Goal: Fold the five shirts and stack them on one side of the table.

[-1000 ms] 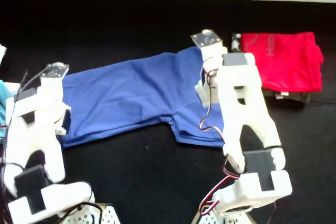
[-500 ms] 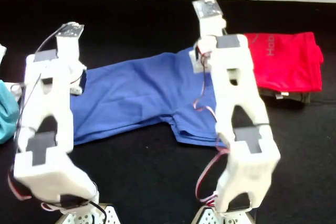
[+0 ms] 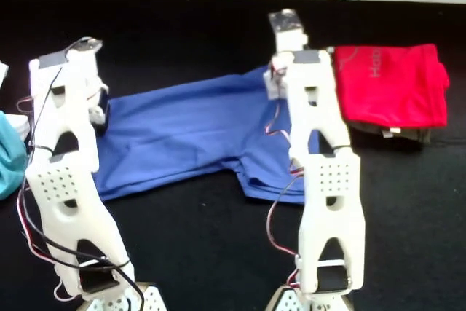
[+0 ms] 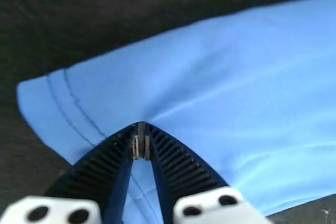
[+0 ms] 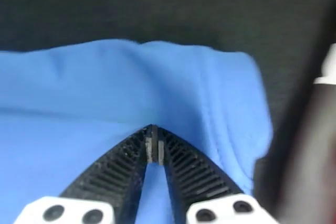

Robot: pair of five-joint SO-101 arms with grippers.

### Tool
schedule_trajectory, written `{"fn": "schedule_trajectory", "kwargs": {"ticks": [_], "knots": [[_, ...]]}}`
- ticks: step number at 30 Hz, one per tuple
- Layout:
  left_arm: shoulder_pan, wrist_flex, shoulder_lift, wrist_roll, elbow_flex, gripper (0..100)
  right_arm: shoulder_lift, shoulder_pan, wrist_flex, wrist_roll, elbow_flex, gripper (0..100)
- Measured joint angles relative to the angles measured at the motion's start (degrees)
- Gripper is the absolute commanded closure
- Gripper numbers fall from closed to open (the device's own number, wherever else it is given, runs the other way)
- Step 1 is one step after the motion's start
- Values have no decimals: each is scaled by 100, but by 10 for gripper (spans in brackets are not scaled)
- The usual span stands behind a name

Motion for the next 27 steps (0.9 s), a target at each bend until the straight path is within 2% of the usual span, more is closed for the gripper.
{"fn": "schedule_trajectory", "kwargs": {"ticks": [4, 9, 15, 21, 27], "knots": [[-123, 624, 774, 0, -1389, 991, 26, 176, 378, 0, -422, 993], [-132, 1486, 1451, 0, -3007, 991, 44, 176, 1767, 0, -1609, 993], [-158, 1705, 1424, -18, -3613, 991, 62, 176, 3051, 0, -3147, 993], [-149, 1723, 79, -26, -2444, 991, 62, 176, 3262, 0, -3780, 993], [-18, 1723, -2022, -18, 255, 990, -475, 105, 3262, 0, -3341, 993]]}}
